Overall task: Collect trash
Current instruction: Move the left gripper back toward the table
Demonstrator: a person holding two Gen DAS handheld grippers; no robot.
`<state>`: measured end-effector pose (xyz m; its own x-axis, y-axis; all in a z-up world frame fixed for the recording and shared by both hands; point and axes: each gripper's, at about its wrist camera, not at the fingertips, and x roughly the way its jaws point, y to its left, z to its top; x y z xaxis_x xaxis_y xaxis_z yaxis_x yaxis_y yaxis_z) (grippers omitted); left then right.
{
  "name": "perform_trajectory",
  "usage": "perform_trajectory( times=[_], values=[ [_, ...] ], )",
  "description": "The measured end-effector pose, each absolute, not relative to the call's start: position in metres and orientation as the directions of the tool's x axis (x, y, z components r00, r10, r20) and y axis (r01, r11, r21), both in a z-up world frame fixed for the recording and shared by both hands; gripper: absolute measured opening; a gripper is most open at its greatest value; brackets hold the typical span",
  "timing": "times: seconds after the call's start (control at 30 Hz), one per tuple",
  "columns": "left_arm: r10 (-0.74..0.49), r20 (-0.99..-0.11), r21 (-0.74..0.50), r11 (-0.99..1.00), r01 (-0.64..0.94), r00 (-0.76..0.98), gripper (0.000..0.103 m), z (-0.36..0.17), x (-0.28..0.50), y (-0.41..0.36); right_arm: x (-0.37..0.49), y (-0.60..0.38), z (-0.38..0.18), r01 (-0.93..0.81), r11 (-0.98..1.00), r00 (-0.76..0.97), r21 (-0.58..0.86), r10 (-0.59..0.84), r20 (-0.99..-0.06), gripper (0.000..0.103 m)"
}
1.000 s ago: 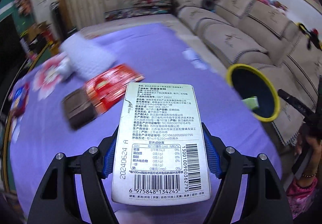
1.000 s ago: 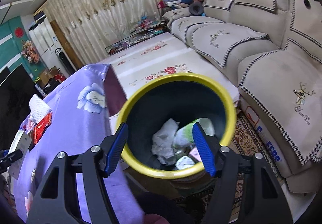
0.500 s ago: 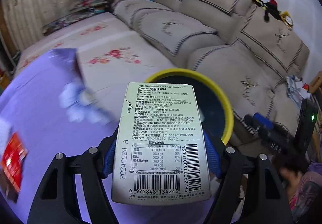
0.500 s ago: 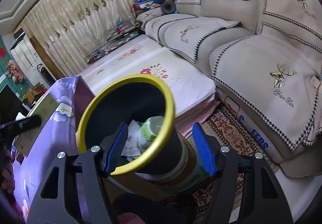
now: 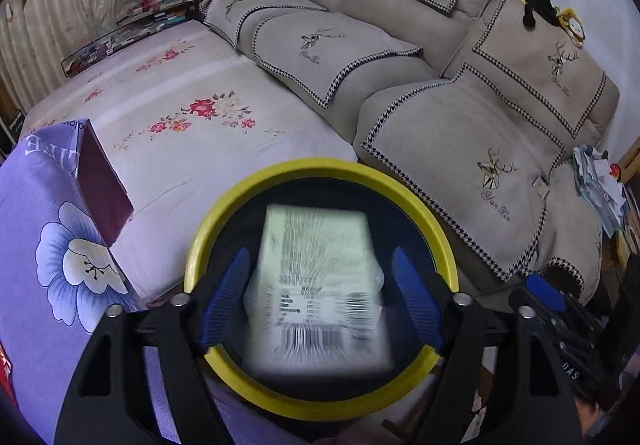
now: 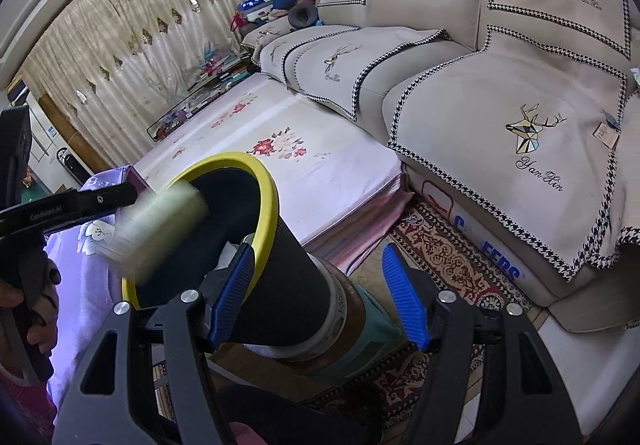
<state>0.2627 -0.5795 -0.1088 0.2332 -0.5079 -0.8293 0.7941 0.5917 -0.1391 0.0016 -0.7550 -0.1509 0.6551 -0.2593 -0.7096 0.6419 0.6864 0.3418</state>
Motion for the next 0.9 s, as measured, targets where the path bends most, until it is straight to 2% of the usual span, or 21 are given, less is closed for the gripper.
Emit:
perform_trajectory(
  times=[0.03,0.2,0.37,0.5,0.73,0.9],
  values=[
    [-0.516,-0.821,-0.139,0.593,0.793,0.242,0.085,-0.106,0.262,-0.574,0.002,-0.755,-0.151,0.64,0.688,0.657,0.342,-0.258,-0.708,0.063],
    [-0.544,-0.798,-0.154,0.599,0.786,0.259,0.085,-0.087,0.255,-0.539,0.008,-0.742,-0.147,0.614,0.711,0.672,0.344,-0.242,-0.7,0.063],
    [-0.586,-0.753,-0.187,0.626,0.757,0.298,0.085,-0.062,0.244,-0.471,0.018,-0.724,-0.14,0.583,0.74,0.682,0.335,-0.223,-0.696,0.063],
    [-0.603,-0.706,-0.205,0.676,0.707,0.372,0.093,-0.044,0.237,-0.397,0.027,-0.708,-0.134,0.56,0.762,0.687,0.325,-0.209,-0.695,0.063],
    [-0.549,-0.636,-0.201,0.797,0.57,0.542,0.098,-0.024,0.235,-0.254,0.054,-0.667,-0.119,0.497,0.817,0.696,0.292,-0.174,-0.696,0.063],
    [-0.441,-0.596,-0.161,0.884,0.438,0.671,0.098,-0.022,0.235,-0.153,0.081,-0.625,-0.108,0.419,0.871,0.704,0.258,-0.132,-0.698,0.063]
  ],
)
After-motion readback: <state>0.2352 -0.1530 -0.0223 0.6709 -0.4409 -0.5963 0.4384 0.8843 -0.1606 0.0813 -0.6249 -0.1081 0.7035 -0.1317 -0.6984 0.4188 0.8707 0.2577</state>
